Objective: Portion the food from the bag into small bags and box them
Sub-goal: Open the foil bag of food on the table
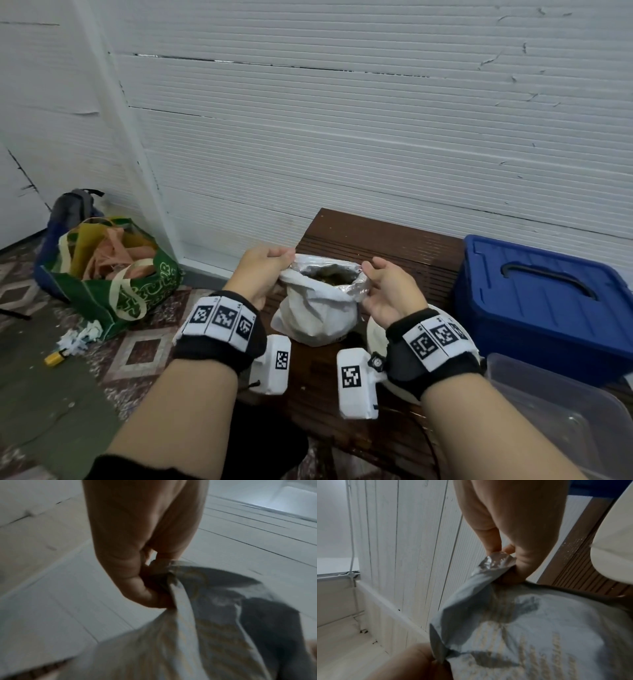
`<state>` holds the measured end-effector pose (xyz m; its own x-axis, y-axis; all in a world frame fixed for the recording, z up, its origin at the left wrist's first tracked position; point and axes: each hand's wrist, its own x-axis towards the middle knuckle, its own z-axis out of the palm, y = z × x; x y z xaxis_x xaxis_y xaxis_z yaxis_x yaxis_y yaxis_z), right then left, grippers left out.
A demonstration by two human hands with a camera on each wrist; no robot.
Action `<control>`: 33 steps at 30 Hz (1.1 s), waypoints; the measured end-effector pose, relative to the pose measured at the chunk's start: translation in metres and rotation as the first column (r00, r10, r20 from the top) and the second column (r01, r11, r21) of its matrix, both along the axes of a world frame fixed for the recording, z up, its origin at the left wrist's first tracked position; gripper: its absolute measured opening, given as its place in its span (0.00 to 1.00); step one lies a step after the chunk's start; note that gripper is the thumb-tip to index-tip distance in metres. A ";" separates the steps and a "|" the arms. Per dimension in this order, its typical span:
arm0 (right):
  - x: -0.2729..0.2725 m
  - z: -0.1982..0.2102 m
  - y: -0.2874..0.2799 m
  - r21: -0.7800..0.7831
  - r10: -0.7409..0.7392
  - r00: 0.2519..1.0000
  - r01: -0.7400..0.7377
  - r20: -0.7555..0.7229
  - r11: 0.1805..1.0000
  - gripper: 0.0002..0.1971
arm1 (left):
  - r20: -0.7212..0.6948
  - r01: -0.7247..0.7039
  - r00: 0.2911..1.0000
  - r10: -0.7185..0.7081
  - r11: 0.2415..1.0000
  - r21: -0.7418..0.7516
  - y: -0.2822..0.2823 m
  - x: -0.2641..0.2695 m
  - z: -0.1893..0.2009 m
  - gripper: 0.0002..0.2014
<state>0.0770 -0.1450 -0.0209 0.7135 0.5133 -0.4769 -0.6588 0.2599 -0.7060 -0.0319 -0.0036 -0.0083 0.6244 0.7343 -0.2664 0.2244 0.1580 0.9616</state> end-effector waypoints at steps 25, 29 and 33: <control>0.000 0.006 -0.002 -0.142 0.006 0.998 -0.015 -0.064 0.990 0.19 | -0.017 -0.031 0.999 0.027 0.939 -0.342 -0.001 -0.007 0.000 0.13; 0.000 0.004 -0.001 -0.026 -0.093 0.980 0.089 -0.178 0.996 0.29 | 0.130 0.010 0.988 0.081 0.813 -0.582 0.000 -0.006 -0.005 0.19; -0.002 0.012 0.004 0.041 -0.090 0.975 0.100 -0.204 0.994 0.32 | 0.221 0.003 0.955 0.197 0.741 -0.672 0.004 -0.008 -0.003 0.15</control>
<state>0.0749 -0.1409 -0.0088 0.6519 0.4751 -0.5911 -0.7569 0.3598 -0.5456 -0.0399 0.0001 -0.0114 0.6773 0.4962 -0.5432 -0.0705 0.7787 0.6234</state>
